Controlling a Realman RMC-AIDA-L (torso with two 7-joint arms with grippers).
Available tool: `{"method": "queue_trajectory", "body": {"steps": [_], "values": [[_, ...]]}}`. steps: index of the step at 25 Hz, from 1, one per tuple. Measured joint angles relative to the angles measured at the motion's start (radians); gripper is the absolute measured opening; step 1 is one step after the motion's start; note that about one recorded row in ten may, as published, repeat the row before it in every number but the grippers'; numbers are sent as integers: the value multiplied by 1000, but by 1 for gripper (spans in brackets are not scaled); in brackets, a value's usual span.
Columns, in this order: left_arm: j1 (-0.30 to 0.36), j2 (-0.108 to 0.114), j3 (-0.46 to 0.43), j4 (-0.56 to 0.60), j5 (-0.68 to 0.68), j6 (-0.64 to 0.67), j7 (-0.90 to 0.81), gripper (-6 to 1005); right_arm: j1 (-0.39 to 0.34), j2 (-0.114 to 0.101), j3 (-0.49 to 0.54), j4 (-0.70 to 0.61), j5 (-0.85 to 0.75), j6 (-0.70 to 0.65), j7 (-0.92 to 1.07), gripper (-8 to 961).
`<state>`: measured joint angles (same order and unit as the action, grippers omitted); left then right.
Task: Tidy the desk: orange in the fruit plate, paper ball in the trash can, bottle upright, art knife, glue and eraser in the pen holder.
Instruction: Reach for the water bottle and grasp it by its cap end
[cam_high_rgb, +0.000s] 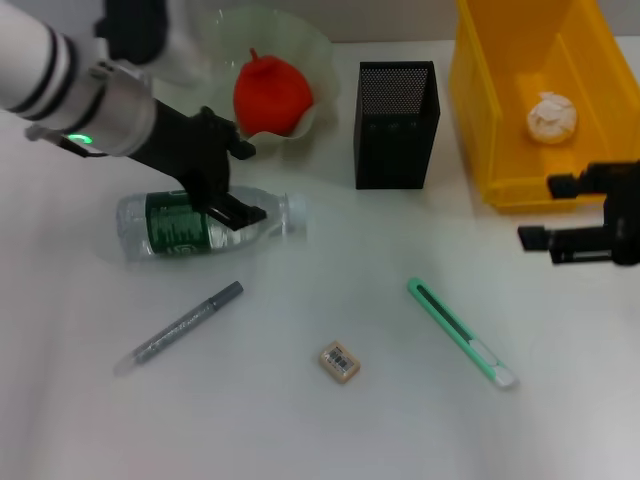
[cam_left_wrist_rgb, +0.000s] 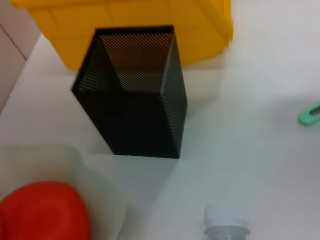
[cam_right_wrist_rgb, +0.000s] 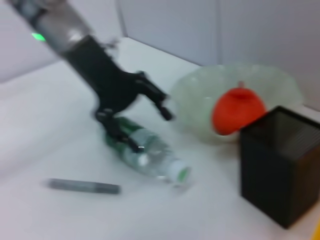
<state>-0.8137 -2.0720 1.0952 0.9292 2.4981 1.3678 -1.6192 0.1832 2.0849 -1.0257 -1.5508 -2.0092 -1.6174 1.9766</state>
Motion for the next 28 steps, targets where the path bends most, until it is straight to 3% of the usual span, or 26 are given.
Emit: {"method": "queue_trajectory", "body": {"steps": [3, 4, 9, 10, 14, 15, 18, 20, 21, 28], "values": [[-4, 0, 34, -4, 2, -12, -17, 843, -11, -1, 7, 71, 40, -10, -66, 761], [-13, -3, 117, -14, 7, -47, -56, 843, -11, -1, 10, 98, 53, -15, -88, 761], [-20, -5, 154, -23, 6, -65, -72, 843, -6, -4, 25, 195, 106, -26, -163, 761], [-31, -7, 228, -44, 1, -108, -100, 843, -5, -4, 29, 204, 108, -27, -168, 761], [-33, -8, 261, -49, -3, -128, -110, 843, -4, -4, 48, 220, 110, -28, -176, 761], [-34, -8, 332, -54, -22, -180, -130, 843, -4, -4, 49, 221, 110, -28, -177, 761], [-38, -8, 409, -67, -26, -232, -153, 843, -6, -4, 50, 224, 111, -29, -177, 761], [-38, -8, 409, -67, -26, -232, -153, 842, -6, -3, 50, 230, 111, -29, -178, 760], [-52, -8, 460, -92, -26, -266, -177, 842, -5, -3, 50, 237, 111, -30, -178, 760], [-65, -8, 469, -113, -27, -272, -185, 839, -1, -4, 50, 248, 112, -31, -179, 760]]}}
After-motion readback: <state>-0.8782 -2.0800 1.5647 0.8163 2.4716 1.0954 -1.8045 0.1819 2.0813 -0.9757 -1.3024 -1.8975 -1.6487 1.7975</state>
